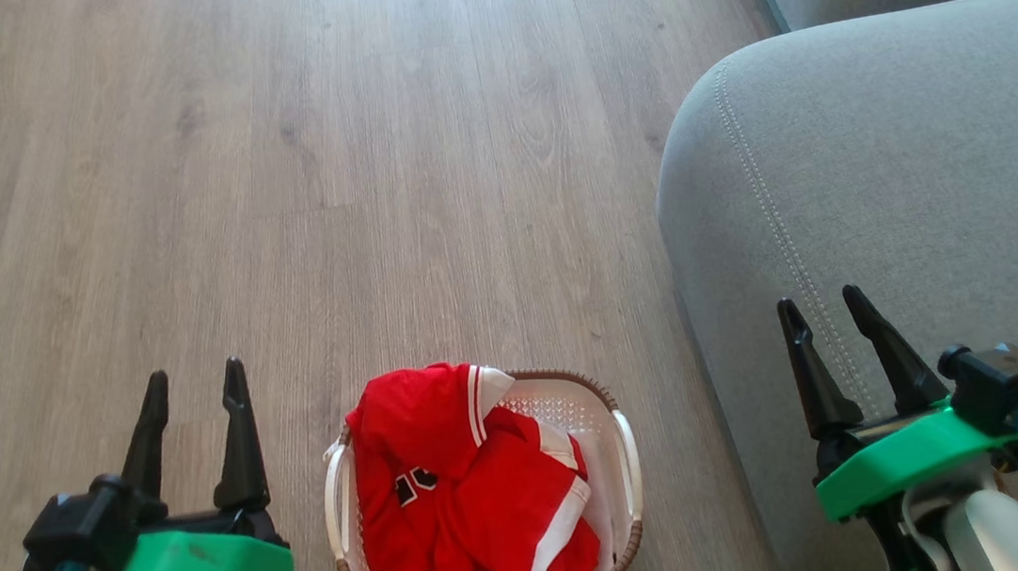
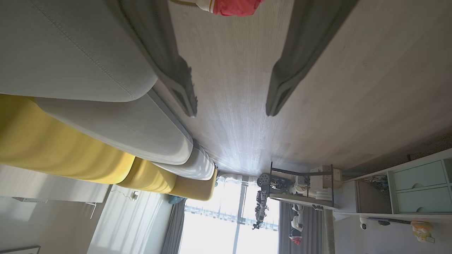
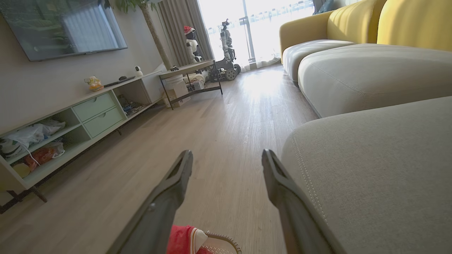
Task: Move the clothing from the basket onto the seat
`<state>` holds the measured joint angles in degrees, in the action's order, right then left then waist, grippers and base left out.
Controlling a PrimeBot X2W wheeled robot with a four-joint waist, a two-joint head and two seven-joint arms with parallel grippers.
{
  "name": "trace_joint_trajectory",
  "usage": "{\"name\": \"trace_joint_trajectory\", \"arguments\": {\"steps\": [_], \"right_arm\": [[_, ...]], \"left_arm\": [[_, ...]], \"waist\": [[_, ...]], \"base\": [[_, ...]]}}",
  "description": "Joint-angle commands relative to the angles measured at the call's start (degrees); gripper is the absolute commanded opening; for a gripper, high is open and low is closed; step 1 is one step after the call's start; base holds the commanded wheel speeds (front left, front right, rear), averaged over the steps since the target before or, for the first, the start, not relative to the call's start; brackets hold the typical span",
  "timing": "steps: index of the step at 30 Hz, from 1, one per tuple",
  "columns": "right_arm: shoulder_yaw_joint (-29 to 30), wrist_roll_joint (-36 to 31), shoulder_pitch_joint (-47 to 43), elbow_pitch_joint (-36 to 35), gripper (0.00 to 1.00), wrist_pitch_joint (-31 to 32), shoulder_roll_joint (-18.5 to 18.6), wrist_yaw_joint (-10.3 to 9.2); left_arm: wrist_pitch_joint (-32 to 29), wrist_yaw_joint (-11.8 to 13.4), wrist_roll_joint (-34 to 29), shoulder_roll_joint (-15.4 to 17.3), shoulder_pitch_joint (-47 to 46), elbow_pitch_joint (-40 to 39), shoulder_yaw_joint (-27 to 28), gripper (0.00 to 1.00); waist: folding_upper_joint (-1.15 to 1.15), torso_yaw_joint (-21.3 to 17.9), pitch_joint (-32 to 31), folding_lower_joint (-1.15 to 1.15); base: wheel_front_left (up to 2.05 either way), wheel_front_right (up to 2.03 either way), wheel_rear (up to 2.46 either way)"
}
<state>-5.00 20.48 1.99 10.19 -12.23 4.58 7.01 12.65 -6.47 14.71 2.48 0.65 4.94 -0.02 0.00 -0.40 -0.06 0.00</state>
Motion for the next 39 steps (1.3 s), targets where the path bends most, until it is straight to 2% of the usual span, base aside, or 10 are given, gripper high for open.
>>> {"name": "trace_joint_trajectory", "arguments": {"steps": [1,11,39], "right_arm": [[-1.6,-2.2,3.5,-2.6,1.00,-1.3,1.0,0.44],[-2.5,-7.9,3.8,-3.7,1.00,-2.8,1.1,0.47],[-2.2,-7.5,3.5,-3.5,1.00,-2.8,0.8,0.47]], "left_arm": [[0.9,0.4,-2.3,0.6,-1.2,-2.7,1.2,1.00],[2.3,0.3,-8.5,0.6,-1.3,-3.4,1.1,1.00],[2.3,0.1,-7.9,0.5,-1.4,-2.1,1.5,1.00]], "waist": [[0.00,0.0,0.0,0.00],[0.00,0.0,0.1,0.00],[0.00,-0.4,0.3,0.00]], "base": [[0.00,0.00,0.00],[0.00,0.00,0.00],[0.00,0.00,0.00]]}}
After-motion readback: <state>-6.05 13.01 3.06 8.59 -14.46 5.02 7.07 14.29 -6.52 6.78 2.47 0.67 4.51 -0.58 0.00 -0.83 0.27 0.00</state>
